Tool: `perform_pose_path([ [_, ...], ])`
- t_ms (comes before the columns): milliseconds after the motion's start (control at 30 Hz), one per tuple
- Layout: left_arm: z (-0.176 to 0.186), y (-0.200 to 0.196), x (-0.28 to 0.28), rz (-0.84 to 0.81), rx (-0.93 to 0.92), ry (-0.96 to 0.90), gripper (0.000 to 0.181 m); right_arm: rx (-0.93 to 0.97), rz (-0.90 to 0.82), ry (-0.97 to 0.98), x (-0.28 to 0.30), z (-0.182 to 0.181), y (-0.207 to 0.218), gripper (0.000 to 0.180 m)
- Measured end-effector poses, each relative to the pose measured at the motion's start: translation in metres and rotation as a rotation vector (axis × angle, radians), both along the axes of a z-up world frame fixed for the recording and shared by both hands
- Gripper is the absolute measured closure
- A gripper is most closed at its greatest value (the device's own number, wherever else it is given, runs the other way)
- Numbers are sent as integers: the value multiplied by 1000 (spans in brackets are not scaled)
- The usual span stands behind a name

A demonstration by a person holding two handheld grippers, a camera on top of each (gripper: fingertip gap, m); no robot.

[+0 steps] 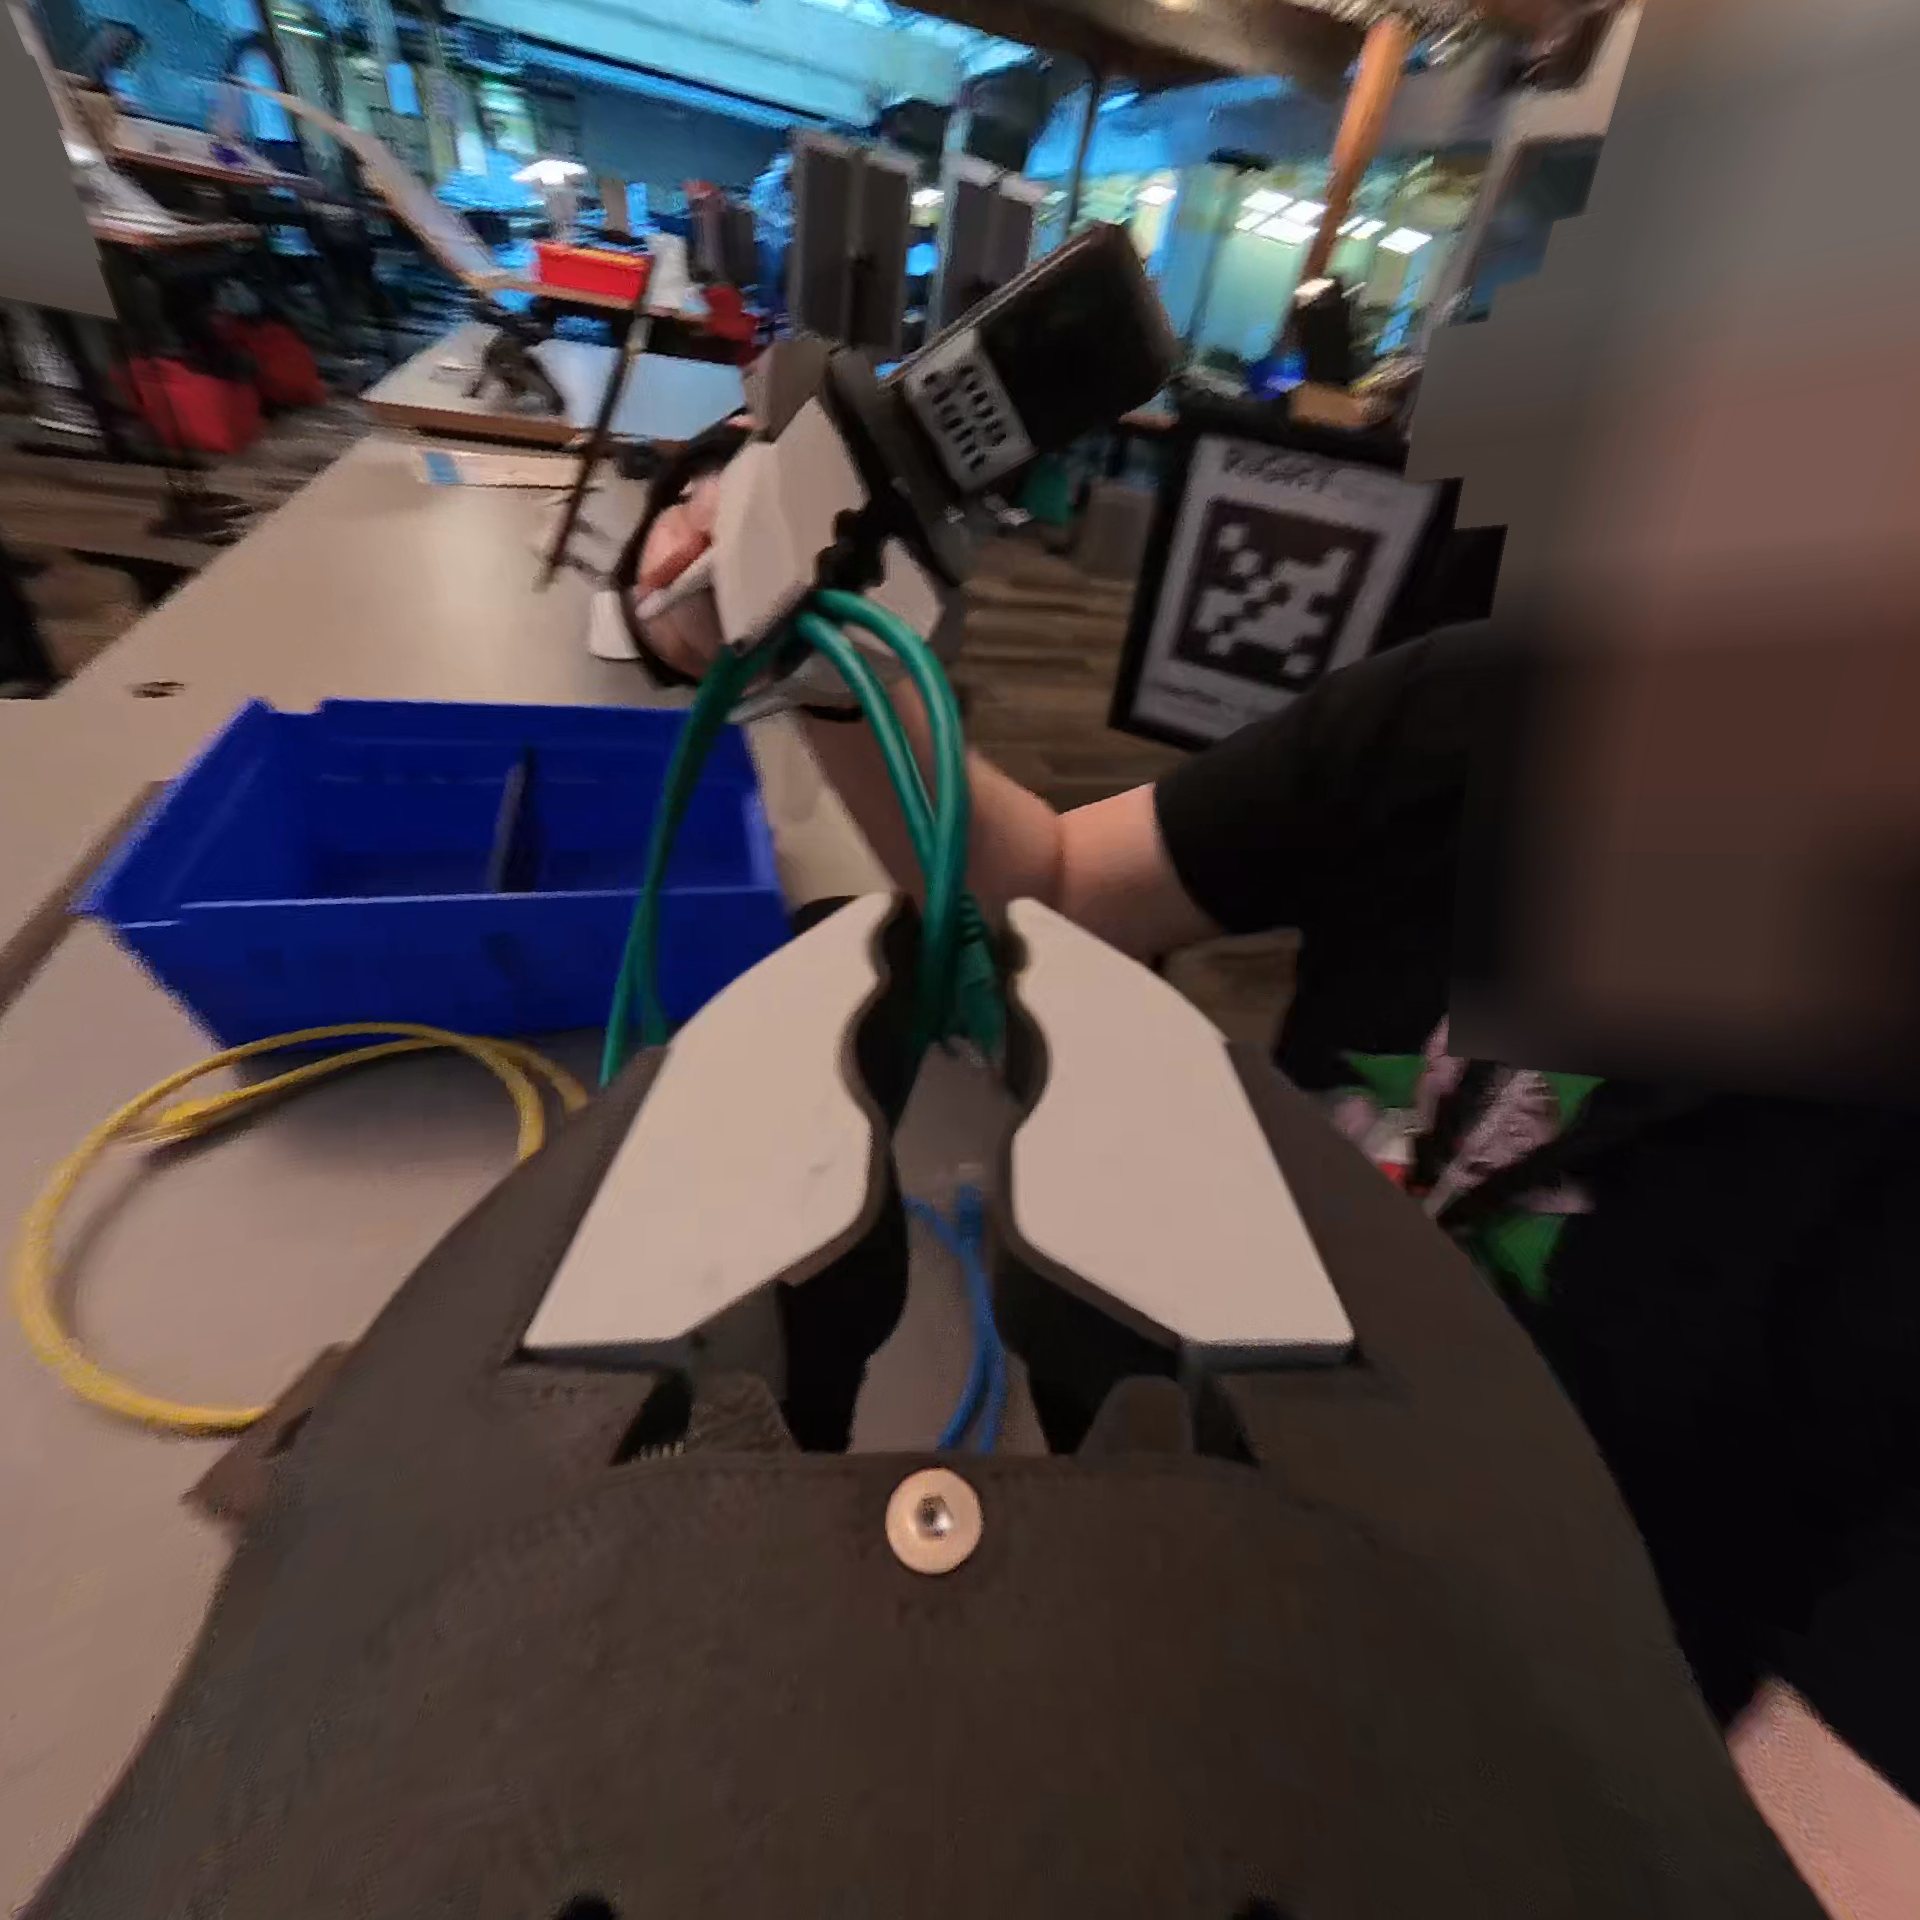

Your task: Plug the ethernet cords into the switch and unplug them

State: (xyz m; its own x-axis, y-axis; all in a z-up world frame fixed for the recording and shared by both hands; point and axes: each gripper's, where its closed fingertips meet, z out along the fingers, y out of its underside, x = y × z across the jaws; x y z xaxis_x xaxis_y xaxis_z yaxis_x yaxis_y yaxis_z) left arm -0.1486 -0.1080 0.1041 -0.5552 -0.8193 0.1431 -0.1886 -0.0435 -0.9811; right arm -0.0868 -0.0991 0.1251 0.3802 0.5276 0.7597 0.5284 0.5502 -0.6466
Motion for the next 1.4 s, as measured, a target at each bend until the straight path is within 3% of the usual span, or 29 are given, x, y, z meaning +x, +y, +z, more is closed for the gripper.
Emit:
perform_pose_path([
  [133,-4,20,12,198,186,-33,171,-15,-160,-65,14,-6,17,174],
  [367,2,48,15,553,553,-21,172,36,-603,-220,34,-14,55,174],
  [533,25,65,5,810,830,-94,175,-61,-672,3,32,-4,60,174],
  [600,27,58,6,816,873,-98,176,-96,-703,80,33,0,59,174],
  [733,23,49,11,791,801,-62,176,4,-811,156,41,16,55,174],
  [867,20,36,14,665,520,-35,175,244,-809,103,41,36,48,174],
  [1000,53,48,-8,669,204,-152,135,476,-731,39,39,51,37,175],
  [1133,73,57,-30,571,-71,-255,135,558,-698,34,39,55,31,174],
  [1233,66,63,-22,538,-119,-248,123,588,-675,18,34,52,31,174],
  [1333,53,59,-6,473,-152,-200,123,586,-658,3,27,47,32,174],
  [1400,48,53,1,420,-155,-184,141,595,-649,-10,24,45,32,174],
])
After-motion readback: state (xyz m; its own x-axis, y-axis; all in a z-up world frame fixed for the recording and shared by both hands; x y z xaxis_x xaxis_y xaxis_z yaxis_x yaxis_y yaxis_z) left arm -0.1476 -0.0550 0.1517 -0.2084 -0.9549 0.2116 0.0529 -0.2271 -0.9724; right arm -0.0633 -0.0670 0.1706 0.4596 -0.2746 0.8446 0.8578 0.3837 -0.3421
